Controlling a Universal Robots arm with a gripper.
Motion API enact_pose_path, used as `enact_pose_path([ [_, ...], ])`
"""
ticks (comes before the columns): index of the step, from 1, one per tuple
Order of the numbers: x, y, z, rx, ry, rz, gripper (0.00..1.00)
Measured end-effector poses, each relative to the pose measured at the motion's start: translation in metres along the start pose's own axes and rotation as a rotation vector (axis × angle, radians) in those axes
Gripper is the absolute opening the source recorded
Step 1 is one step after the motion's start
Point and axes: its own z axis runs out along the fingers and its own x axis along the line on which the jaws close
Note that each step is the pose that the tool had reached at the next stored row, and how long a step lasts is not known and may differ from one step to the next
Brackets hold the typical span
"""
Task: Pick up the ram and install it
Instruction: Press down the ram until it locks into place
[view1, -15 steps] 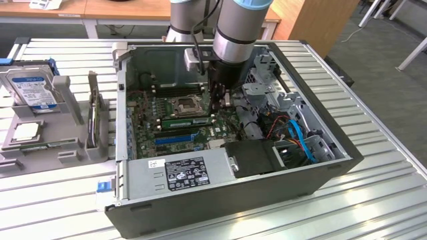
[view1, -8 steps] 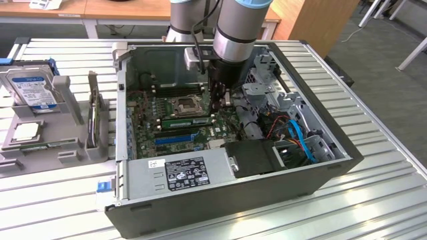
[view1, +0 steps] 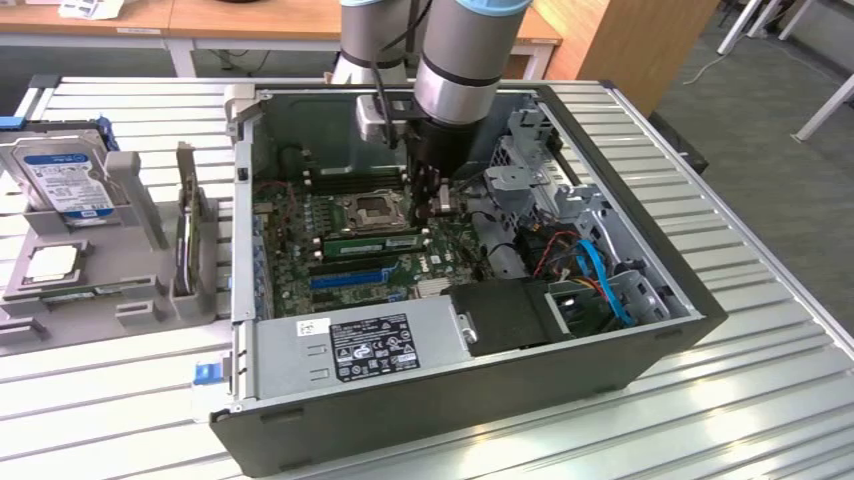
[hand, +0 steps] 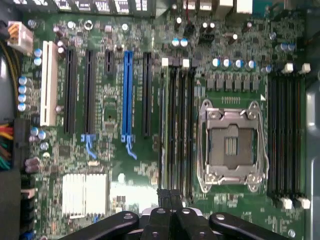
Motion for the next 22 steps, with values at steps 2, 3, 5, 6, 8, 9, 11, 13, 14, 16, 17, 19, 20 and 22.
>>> enact_pose_path([
  [2,0.000,0.0050,0.0003,0.0000,-0.0001,0.000,0.10],
  [3,0.000,0.0077,0.0004,0.0000,-0.0002,0.000,0.10],
  [5,0.000,0.0139,0.0007,0.0001,-0.0001,0.000,0.10],
  [6,0.000,0.0173,0.0008,0.0000,-0.0002,0.000,0.10],
  [8,0.000,0.0242,0.0011,0.0000,0.0000,0.000,0.10],
  [9,0.000,0.0276,0.0013,0.0000,0.0000,0.000,0.10],
  [11,0.000,0.0341,0.0016,0.0000,-0.0001,0.000,0.10],
  [13,0.000,0.0396,0.0018,0.0000,-0.0001,0.000,0.10],
  [14,0.000,0.0420,0.0020,0.0000,-0.0001,0.000,0.10],
  [16,0.000,0.0471,0.0022,0.0001,-0.0001,0.000,0.10],
  [17,0.000,0.0495,0.0023,0.0000,-0.0001,0.000,0.10],
  [19,0.000,0.0540,0.0025,0.0000,-0.0001,0.000,0.10],
  [20,0.000,0.0561,0.0026,0.0000,-0.0001,0.000,0.10],
  [22,0.000,0.0600,0.0027,0.0000,-0.0001,0.000,0.10],
])
